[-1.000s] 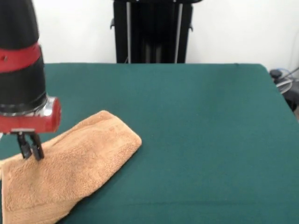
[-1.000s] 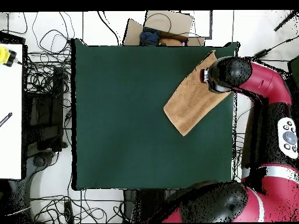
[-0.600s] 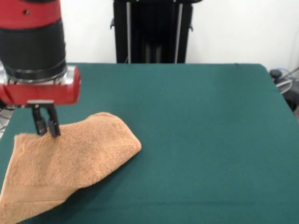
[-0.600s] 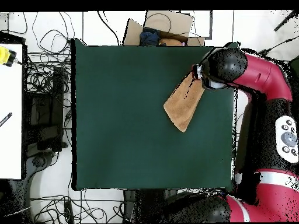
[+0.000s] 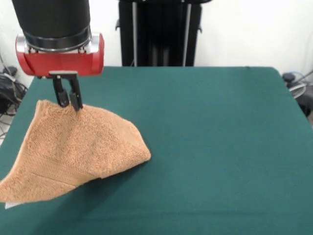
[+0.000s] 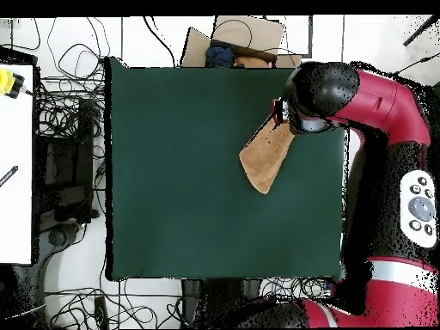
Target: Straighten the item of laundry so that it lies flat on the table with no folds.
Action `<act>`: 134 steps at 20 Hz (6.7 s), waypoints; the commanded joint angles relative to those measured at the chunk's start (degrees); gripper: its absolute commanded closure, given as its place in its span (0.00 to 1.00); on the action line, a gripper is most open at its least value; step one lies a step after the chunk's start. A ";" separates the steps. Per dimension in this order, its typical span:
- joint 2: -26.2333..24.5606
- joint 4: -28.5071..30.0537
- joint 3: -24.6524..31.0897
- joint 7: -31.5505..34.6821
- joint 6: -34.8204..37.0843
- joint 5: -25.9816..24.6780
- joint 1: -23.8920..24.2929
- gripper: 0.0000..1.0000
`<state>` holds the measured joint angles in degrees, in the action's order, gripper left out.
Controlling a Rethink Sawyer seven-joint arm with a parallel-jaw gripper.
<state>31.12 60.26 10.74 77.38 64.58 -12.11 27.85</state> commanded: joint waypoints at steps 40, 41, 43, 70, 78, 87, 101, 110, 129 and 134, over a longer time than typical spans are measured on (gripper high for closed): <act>24.18 29.72 -22.39 35.49 8.08 12.97 -20.97 1.00; 24.06 31.94 -22.36 35.32 4.64 13.50 -20.79 1.00; 23.50 35.87 -22.04 35.38 -2.69 14.23 -20.56 1.00; 15.77 42.30 -19.93 32.69 -26.00 18.93 -20.65 1.00; 10.80 42.99 -12.72 21.67 -27.50 20.93 -8.06 1.00; 9.25 39.80 -11.11 19.13 -23.76 17.65 -2.88 1.00; 11.28 36.98 -13.32 20.83 -17.53 16.18 -4.22 1.00; 19.58 44.60 3.18 6.72 -58.30 0.10 9.92 1.00; 11.93 38.17 9.05 17.31 -58.75 -15.21 13.54 1.00; 16.09 37.97 1.97 20.98 -50.59 -10.89 7.17 1.00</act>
<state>44.05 97.53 13.12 95.47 4.71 -23.03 39.90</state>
